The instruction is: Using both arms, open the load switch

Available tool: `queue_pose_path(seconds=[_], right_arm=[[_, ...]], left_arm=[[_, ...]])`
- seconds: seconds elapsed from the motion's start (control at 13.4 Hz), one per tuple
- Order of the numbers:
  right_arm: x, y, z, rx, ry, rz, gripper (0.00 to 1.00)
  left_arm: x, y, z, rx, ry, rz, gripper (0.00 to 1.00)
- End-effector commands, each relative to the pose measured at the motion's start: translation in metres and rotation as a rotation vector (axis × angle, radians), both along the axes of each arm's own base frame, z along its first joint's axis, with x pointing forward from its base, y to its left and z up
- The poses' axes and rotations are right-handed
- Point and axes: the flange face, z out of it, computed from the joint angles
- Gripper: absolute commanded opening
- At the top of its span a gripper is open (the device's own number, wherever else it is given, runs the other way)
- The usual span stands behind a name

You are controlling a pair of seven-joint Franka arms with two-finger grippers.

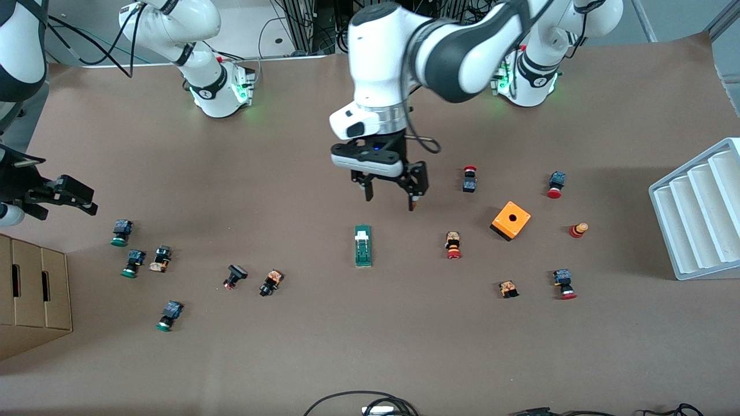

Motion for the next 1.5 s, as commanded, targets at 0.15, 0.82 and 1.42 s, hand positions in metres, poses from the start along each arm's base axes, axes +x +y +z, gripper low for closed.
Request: queue_pose_path(seconds=[0.15,0.82,1.42], right_arm=[[0.0,0.004,0.008,-0.024,-0.017,0.018,1.0],[0.001,0.003,0.007,-0.021,-0.017,0.014,1.0],[0.001,0.004,0.007,-0.018,-0.018,0.013,1.0]], left_arm=[[0.028,0.064,0.047,-0.091,0.062,0.065,1.0],[0.082,0.189,0.081,-0.122,0.147,0.132,1.0],[0.075,0.289,0.11,-0.084,0.334,0.331,1.0]])
